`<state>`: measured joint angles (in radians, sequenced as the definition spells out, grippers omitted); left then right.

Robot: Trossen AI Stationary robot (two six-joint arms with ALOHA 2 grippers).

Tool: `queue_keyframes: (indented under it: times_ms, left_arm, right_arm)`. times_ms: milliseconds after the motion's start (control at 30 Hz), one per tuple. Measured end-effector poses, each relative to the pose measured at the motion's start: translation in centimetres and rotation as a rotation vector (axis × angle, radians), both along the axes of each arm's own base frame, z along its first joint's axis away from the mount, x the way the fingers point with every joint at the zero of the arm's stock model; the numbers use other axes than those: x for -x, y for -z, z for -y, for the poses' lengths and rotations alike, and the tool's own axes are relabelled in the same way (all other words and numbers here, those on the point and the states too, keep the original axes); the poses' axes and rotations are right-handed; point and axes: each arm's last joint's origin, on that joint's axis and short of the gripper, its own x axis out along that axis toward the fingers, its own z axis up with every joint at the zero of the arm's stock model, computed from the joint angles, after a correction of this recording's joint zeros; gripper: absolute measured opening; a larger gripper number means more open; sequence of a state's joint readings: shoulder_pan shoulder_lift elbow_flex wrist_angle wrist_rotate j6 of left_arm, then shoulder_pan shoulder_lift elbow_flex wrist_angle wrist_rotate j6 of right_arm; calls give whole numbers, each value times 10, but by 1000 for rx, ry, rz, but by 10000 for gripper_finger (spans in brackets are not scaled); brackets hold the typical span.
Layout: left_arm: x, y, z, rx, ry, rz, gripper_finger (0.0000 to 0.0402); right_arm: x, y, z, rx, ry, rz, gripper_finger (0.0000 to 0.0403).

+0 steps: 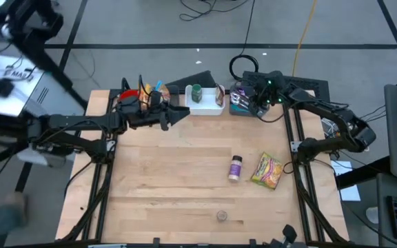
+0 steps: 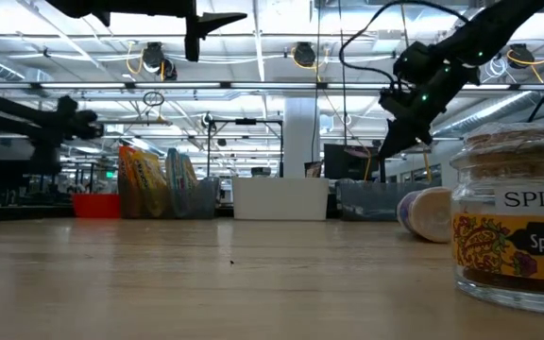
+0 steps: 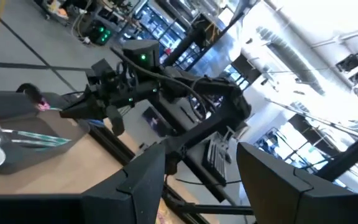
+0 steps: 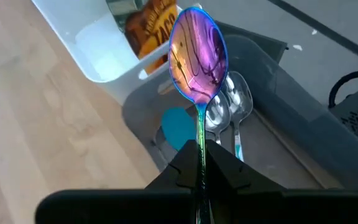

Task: Pick & Place Food Item
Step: Put the purple spoon into the right black bin

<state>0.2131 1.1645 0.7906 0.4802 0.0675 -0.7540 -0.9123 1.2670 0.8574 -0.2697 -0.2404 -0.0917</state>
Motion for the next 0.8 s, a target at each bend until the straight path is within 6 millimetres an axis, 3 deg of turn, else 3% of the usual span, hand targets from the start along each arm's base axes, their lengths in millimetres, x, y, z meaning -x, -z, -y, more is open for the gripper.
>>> queue_keyframes:
  times_ms: [400, 800]
  left_arm:
    - [0, 1, 0, -5, -10, -6, 209]
    - [0, 1, -3, 6, -77, -5, 209]
  right_arm:
    - [-8, 40, 27, -74, -50, -31, 2]
    - [-14, 55, 40, 12, -116, -59, 2]
